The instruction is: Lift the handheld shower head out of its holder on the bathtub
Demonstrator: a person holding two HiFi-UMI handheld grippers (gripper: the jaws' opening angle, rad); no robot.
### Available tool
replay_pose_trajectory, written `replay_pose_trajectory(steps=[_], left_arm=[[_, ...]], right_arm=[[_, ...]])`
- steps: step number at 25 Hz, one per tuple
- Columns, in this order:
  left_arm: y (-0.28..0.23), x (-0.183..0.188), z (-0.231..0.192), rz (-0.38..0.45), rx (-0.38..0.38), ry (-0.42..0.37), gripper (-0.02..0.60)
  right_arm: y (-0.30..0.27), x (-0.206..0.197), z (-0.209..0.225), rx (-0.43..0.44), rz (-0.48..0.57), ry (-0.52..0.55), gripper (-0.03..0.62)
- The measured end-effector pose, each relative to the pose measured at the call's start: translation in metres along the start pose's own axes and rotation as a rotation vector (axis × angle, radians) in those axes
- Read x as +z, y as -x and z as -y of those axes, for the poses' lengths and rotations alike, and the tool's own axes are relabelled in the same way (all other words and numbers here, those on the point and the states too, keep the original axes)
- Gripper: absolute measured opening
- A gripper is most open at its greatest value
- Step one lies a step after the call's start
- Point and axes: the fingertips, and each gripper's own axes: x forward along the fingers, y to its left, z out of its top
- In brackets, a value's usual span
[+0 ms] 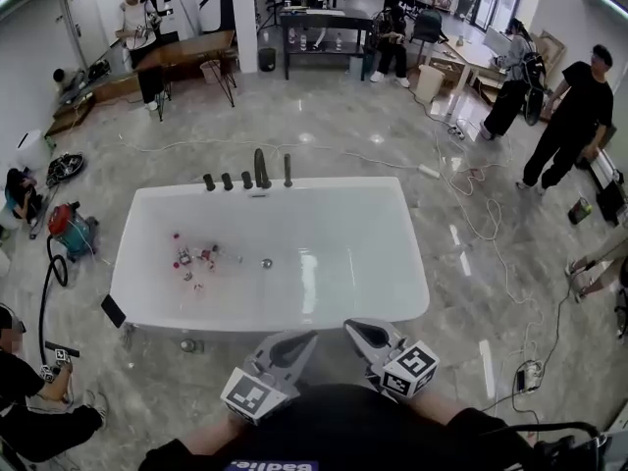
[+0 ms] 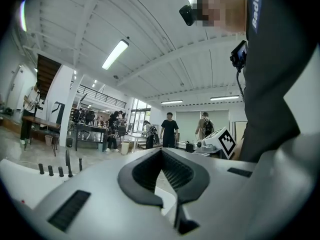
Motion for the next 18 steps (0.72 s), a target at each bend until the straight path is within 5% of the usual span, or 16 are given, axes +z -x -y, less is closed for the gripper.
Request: replay_pose_trajectory(steps=[8,18], left_arm=[[-0.006,0.02,-0.097,-0.013,-0.073,0.001,0.005],[-0.03,0.018,-0.125,-0.014,-0.114,0.047,0.005]], right_arm=[[-0.092,0.029,0.024,-0.06,0.011,0.001,0.002],[-0.117,0.036,0.05,-0.091,-0.003,-0.012,0.002]])
